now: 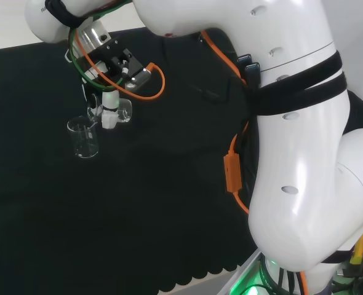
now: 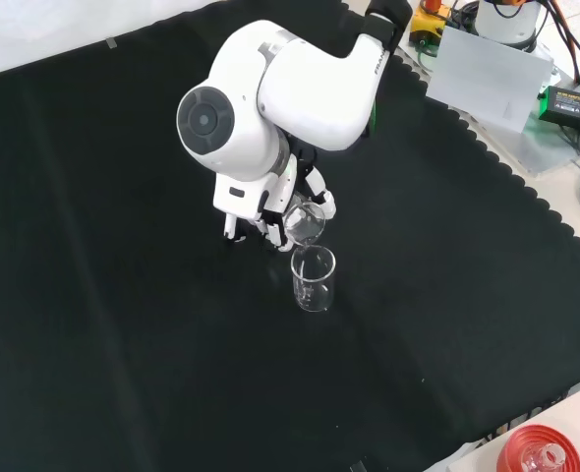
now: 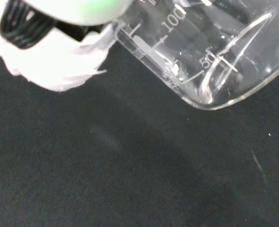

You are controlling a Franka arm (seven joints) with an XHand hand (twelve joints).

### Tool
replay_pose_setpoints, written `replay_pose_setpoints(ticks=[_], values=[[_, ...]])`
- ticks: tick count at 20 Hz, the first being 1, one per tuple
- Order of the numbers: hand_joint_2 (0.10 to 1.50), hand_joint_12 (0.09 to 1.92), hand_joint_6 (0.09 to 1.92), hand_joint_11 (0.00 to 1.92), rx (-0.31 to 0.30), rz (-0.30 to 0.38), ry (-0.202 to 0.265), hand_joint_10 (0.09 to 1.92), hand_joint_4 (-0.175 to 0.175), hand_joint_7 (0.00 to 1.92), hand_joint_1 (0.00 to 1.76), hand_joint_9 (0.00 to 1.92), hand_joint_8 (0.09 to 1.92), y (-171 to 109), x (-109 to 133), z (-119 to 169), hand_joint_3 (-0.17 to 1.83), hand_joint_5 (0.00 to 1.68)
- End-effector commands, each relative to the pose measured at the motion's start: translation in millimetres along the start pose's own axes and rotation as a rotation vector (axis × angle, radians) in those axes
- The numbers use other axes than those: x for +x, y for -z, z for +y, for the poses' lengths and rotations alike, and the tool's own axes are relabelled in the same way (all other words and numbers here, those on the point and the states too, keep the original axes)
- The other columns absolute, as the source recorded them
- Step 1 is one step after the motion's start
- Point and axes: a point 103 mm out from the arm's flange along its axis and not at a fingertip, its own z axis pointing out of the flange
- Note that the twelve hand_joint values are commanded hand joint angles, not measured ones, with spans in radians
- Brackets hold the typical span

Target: Pour the water from the handheld beaker into the one on the table.

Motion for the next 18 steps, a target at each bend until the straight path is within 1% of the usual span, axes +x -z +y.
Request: replay_pose_setpoints(ticks=[1,10,18], values=[[0.69,1.32,0.54,0.31,0.010,-0.024,0.003,0.09,0.175,1.88,1.13,1.52,0.09,3.4,3.2,-2.0,0.56,1.32],[0.69,1.32,0.54,0.31,0.024,-0.035,0.009,0.09,0.175,1.88,1.13,1.52,0.09,9.1,9.4,-2.5,0.56,1.32],[0.69,1.32,0.55,0.30,0.043,-0.051,0.000,0.09,0.175,1.88,1.13,1.52,0.09,12.0,13.0,-2.8,0.56,1.32]])
